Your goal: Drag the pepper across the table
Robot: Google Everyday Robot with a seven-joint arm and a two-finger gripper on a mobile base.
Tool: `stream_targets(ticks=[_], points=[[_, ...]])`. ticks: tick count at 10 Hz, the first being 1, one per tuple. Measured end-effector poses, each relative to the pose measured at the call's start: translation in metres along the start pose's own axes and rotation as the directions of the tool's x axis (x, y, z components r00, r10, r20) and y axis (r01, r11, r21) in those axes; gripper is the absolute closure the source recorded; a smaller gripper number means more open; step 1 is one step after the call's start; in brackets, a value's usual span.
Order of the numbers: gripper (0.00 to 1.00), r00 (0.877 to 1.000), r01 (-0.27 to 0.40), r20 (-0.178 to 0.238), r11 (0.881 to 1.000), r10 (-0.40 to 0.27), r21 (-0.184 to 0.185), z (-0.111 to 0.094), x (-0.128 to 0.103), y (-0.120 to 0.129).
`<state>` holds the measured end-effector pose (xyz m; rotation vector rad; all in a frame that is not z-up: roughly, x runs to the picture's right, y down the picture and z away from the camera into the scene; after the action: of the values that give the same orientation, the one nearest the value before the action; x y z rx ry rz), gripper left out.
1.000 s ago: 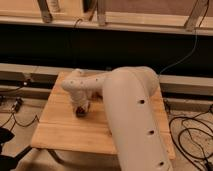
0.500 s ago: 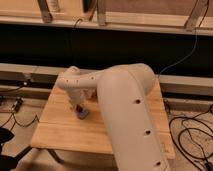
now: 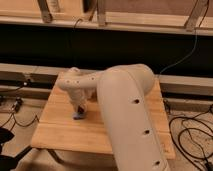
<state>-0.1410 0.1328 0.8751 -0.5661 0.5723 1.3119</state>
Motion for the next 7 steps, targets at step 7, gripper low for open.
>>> stream_targets(ticks=[7], points=[[1.0,0.987,-0.159,-0.032,0.987,0.159,0.016,0.014,0.003,-0.055]])
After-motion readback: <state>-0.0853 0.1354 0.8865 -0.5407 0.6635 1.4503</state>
